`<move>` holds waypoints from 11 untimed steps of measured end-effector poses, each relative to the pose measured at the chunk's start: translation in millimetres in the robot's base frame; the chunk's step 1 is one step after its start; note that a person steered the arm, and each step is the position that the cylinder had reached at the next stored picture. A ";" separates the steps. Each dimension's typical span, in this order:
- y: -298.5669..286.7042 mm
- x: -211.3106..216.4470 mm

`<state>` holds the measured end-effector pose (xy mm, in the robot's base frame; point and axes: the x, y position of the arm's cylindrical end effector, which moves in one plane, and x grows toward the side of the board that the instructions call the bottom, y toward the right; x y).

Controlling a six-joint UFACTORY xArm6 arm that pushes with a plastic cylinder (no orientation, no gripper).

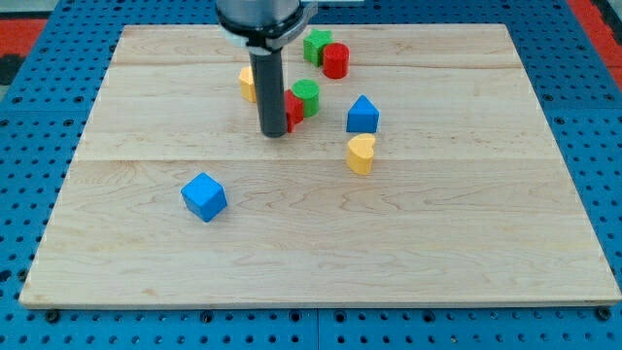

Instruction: Push the triangle diagonal to the top left of the heart

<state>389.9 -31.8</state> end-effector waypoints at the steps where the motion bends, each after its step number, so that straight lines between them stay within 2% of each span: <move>1: 43.4 -33.0; 2: 64.7 -72.2; 3: 139.6 -65.0; 4: 118.7 -6.8; 5: 109.1 5.6; 6: 142.6 -4.1; 7: 98.6 -29.9; 8: 31.7 -31.5; 9: 73.4 5.1; 11: 146.7 37.3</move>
<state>427.2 114.9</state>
